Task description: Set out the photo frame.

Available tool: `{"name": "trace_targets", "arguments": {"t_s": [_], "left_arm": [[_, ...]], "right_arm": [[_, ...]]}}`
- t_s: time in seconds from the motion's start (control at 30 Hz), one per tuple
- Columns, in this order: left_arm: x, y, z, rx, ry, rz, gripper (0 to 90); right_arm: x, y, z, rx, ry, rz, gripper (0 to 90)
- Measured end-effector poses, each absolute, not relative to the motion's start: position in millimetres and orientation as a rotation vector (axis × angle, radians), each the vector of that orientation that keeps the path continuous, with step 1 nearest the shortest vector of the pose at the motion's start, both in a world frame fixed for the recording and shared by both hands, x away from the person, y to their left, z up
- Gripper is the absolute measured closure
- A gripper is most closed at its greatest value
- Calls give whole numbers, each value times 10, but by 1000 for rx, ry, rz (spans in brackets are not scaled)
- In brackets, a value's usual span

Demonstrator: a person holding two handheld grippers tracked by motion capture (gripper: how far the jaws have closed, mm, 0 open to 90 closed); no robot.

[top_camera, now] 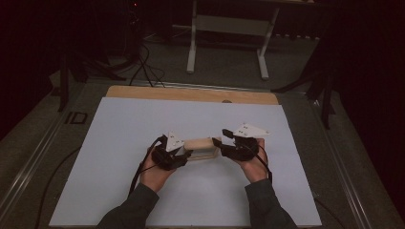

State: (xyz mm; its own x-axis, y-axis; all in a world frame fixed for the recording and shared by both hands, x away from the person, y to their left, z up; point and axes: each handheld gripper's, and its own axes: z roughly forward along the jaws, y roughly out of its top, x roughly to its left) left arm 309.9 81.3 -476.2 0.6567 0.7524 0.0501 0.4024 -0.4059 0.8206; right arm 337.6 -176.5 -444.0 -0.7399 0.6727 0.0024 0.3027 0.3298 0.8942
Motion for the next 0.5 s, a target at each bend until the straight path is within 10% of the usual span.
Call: {"name": "trace_targets", "arguments": {"t_s": [0.5], "left_arm": [[3123, 849, -4753, 2019, 911, 525, 570]], "right_arm": [[3508, -1641, -4700, 810, 2404, 1301, 294]]}}
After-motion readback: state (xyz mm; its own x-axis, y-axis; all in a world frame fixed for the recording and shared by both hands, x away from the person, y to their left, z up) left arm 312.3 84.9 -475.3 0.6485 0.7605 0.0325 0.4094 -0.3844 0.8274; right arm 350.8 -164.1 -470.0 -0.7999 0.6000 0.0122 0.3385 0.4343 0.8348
